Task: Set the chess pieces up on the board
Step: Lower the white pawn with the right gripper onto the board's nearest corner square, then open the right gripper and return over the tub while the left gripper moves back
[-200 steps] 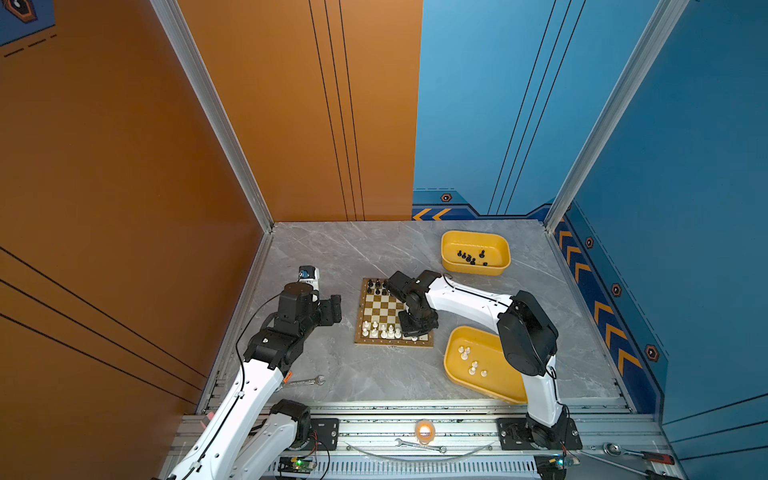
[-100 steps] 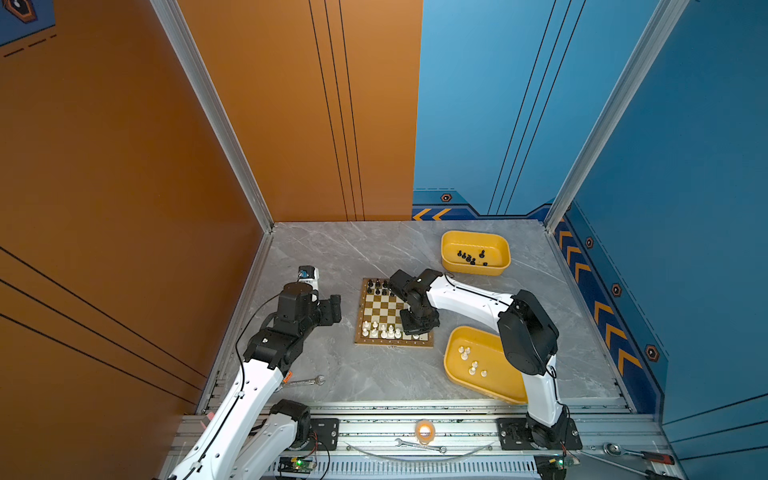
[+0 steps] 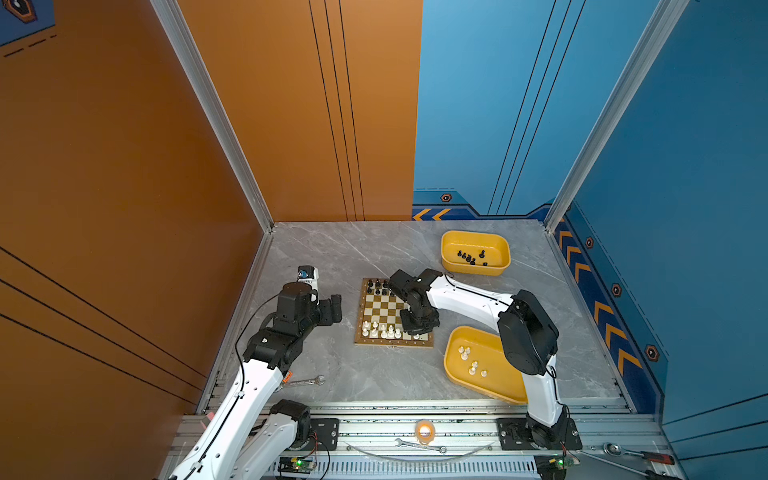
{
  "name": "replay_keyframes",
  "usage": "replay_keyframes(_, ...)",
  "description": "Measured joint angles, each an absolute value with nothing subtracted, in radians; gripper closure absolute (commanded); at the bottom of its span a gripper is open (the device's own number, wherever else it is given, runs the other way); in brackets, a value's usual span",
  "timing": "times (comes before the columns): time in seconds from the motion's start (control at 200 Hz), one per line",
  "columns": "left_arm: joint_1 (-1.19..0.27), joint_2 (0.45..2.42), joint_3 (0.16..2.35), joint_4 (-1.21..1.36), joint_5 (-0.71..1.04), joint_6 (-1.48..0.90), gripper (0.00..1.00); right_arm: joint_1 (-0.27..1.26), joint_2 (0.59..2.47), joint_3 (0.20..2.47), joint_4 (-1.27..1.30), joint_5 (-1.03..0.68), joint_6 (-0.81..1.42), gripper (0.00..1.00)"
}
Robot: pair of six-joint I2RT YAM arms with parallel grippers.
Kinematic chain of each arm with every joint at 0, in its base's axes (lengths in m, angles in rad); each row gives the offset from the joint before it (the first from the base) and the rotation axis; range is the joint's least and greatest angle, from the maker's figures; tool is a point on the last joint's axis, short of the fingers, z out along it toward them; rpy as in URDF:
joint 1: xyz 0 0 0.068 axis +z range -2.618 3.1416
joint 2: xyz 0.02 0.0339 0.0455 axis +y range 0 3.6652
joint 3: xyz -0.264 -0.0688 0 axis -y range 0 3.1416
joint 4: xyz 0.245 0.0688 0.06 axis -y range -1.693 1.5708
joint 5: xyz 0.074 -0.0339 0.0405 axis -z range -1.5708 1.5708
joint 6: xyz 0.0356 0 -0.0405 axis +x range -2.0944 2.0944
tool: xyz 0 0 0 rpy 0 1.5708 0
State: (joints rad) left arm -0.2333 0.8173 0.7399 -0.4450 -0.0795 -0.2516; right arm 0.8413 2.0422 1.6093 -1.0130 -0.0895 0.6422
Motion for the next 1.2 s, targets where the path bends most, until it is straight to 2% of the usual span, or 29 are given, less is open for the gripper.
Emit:
replay_keyframes(0.105, -0.229, 0.817, 0.740, -0.445, -0.077, -0.252, 0.10, 0.841, 2.042, 1.609, -1.013, -0.094, 0.643, 0.66)
replay_keyframes(0.33, -0.228, 0.817, 0.739, -0.438, -0.077, -0.252, 0.09, 0.830, 2.042, 1.615, -1.014, -0.094, 0.632, 0.55)
replay_keyframes(0.616, -0.228, 0.824, 0.739, -0.425, -0.077, -0.252, 0.09, 0.775, 1.991, 1.645, -1.014, -0.093, 0.624, 0.54)
replay_keyframes(0.766, -0.228, 0.853, 0.741, -0.400, -0.064, -0.255, 0.09, 0.752, 1.889, 1.638, -1.014, -0.057, 0.625, 0.65)
replay_keyframes(0.896, -0.256, 0.913, 0.746, -0.364, -0.050, -0.263, 0.08, 0.741, 1.734, 1.543, -1.013, -0.014, 0.629, 0.71)
replay_keyframes(1.112, -0.425, 1.049, 0.798, -0.301, -0.051, -0.278, 0.08, 0.733, 1.502, 1.274, -1.014, 0.024, 0.662, 0.82)
replay_keyframes(1.197, -0.486, 1.102, 0.826, -0.280, -0.052, -0.282, 0.08, 0.726, 1.465, 1.180, -1.011, 0.024, 0.680, 0.83)
